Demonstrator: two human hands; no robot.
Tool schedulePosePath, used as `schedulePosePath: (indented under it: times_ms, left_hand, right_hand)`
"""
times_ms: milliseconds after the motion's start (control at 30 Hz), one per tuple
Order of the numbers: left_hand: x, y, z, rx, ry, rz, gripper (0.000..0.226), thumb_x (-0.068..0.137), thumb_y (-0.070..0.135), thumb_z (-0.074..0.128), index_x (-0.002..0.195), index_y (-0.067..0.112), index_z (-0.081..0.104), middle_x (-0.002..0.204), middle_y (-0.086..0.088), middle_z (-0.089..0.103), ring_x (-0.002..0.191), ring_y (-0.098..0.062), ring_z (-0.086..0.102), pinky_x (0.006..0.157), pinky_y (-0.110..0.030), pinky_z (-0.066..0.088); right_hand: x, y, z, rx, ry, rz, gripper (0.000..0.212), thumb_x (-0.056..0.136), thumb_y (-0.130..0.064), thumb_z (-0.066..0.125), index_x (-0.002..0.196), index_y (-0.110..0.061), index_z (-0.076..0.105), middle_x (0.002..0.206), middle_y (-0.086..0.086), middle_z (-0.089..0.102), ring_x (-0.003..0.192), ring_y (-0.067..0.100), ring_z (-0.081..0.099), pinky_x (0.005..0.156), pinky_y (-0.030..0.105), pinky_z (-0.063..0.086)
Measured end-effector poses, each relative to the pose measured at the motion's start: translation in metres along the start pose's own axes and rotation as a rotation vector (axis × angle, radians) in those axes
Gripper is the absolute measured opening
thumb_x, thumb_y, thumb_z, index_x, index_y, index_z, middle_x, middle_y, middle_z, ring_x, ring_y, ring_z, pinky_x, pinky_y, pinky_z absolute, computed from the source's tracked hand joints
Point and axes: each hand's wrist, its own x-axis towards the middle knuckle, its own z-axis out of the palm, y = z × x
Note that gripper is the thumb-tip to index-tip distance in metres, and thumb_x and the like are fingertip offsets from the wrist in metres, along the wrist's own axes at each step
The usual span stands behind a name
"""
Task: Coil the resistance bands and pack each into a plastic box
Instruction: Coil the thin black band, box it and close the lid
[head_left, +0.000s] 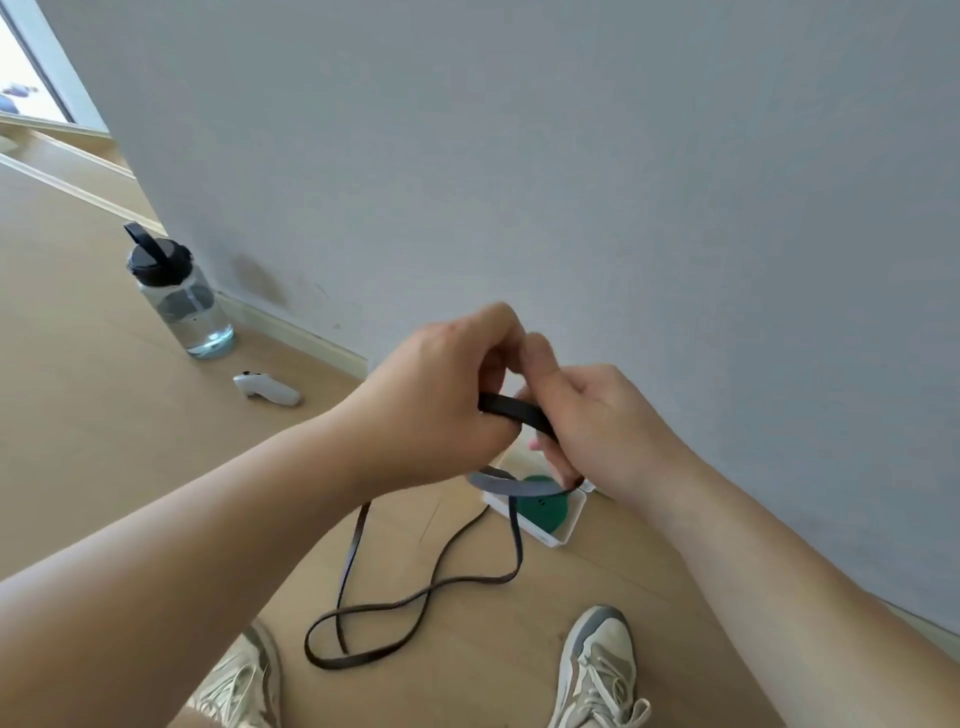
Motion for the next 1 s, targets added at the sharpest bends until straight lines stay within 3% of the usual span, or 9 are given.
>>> schedulePosePath:
  times_ms: [67, 167, 300, 433, 567, 667, 767, 900, 1000]
  left_hand:
    - [0.003, -0.008, -0.007, -0.060, -0.044, -0.108, 0.022, 0.079, 0.028, 0.076, 0.091, 0.025, 0.058, 0.067, 0.002, 0.059, 0.055, -0.005, 0.045, 0.054, -0.022, 0.042]
    - [-0.003, -0.026, -0.007, 0.065, -0.364, -0.209, 0.018, 0.086, 0.038, 0.076, 0.081, 0.029, 0.062, 0.069, 0.005, 0.062, 0.058, -0.005, 0.051, 0.058, -0.021, 0.043]
    - [-0.016, -0.068, -0.008, 0.478, -0.663, -0.450, 0.014, 0.093, 0.032, 0.063, 0.088, 0.019, 0.065, 0.082, 0.000, 0.065, 0.072, -0.017, 0.057, 0.068, -0.030, 0.049]
    - [-0.014, -0.070, -0.021, 0.347, -0.458, -0.494, 0.020, 0.097, 0.035, 0.061, 0.083, 0.021, 0.062, 0.078, 0.000, 0.065, 0.066, -0.014, 0.056, 0.063, -0.027, 0.046]
    - [-0.009, -0.019, -0.013, 0.033, -0.256, -0.279, 0.015, 0.096, 0.031, 0.067, 0.084, 0.023, 0.063, 0.070, 0.003, 0.063, 0.055, -0.005, 0.052, 0.055, -0.020, 0.045]
    - [-0.010, 0.001, -0.008, -0.142, -0.178, -0.220, 0.006, 0.095, 0.016, 0.064, 0.089, 0.017, 0.065, 0.071, 0.001, 0.070, 0.062, -0.012, 0.062, 0.062, -0.029, 0.055]
    - [-0.006, -0.010, -0.016, 0.013, -0.163, -0.212, 0.015, 0.085, 0.011, 0.064, 0.091, 0.025, 0.063, 0.073, 0.005, 0.066, 0.062, -0.014, 0.056, 0.058, -0.029, 0.048]
    - [-0.014, -0.048, -0.016, 0.368, -0.511, -0.421, 0.011, 0.087, 0.015, 0.058, 0.092, 0.024, 0.063, 0.084, 0.004, 0.063, 0.070, -0.013, 0.057, 0.059, -0.021, 0.044]
    - [-0.025, -0.074, -0.014, 0.446, -0.714, -0.527, 0.005, 0.090, 0.022, 0.061, 0.091, 0.020, 0.065, 0.093, -0.006, 0.071, 0.074, -0.017, 0.060, 0.069, -0.029, 0.052]
  right_hand:
    - [0.004, 0.000, -0.004, -0.019, 0.091, -0.015, 0.072, 0.098, -0.062, 0.054, 0.069, 0.005, 0.059, 0.055, 0.008, 0.040, 0.055, 0.022, 0.043, 0.065, 0.052, 0.051]
    - [0.007, -0.004, -0.011, 0.100, 0.197, 0.032, 0.068, 0.092, -0.062, 0.063, 0.054, -0.010, 0.039, 0.052, 0.007, 0.031, 0.052, 0.023, 0.033, 0.061, 0.041, 0.042]
    - [0.007, 0.004, -0.034, 0.188, 0.412, 0.140, 0.058, 0.099, -0.056, 0.056, 0.065, -0.011, 0.045, 0.046, 0.002, 0.035, 0.046, 0.022, 0.035, 0.072, 0.043, 0.057]
    - [0.005, 0.022, -0.044, -0.301, 0.308, 0.242, 0.066, 0.104, -0.058, 0.044, 0.077, -0.005, 0.071, 0.057, -0.011, 0.067, 0.065, 0.015, 0.062, 0.071, 0.032, 0.048]
    - [0.003, 0.012, -0.004, -0.051, 0.023, 0.118, 0.049, 0.102, -0.063, 0.036, 0.109, -0.032, 0.072, 0.104, -0.015, 0.076, 0.109, 0.000, 0.067, 0.097, 0.028, 0.047]
    - [0.005, -0.001, 0.016, 0.144, -0.105, 0.060, 0.065, 0.108, -0.056, 0.029, 0.079, -0.017, 0.072, 0.075, 0.004, 0.077, 0.084, 0.017, 0.075, 0.096, 0.038, 0.055]
    - [0.005, -0.005, 0.008, 0.011, 0.036, 0.036, 0.070, 0.099, -0.062, 0.051, 0.057, -0.006, 0.050, 0.049, 0.005, 0.046, 0.053, 0.022, 0.052, 0.076, 0.048, 0.059]
    - [0.009, 0.000, -0.016, 0.320, 0.325, 0.075, 0.053, 0.101, -0.039, 0.060, 0.059, -0.011, 0.043, 0.047, 0.005, 0.028, 0.045, 0.022, 0.033, 0.072, 0.047, 0.063]
    - [0.012, 0.017, -0.039, 0.221, 0.532, 0.185, 0.051, 0.100, -0.039, 0.053, 0.061, -0.007, 0.046, 0.050, 0.009, 0.040, 0.048, 0.027, 0.048, 0.084, 0.052, 0.062]
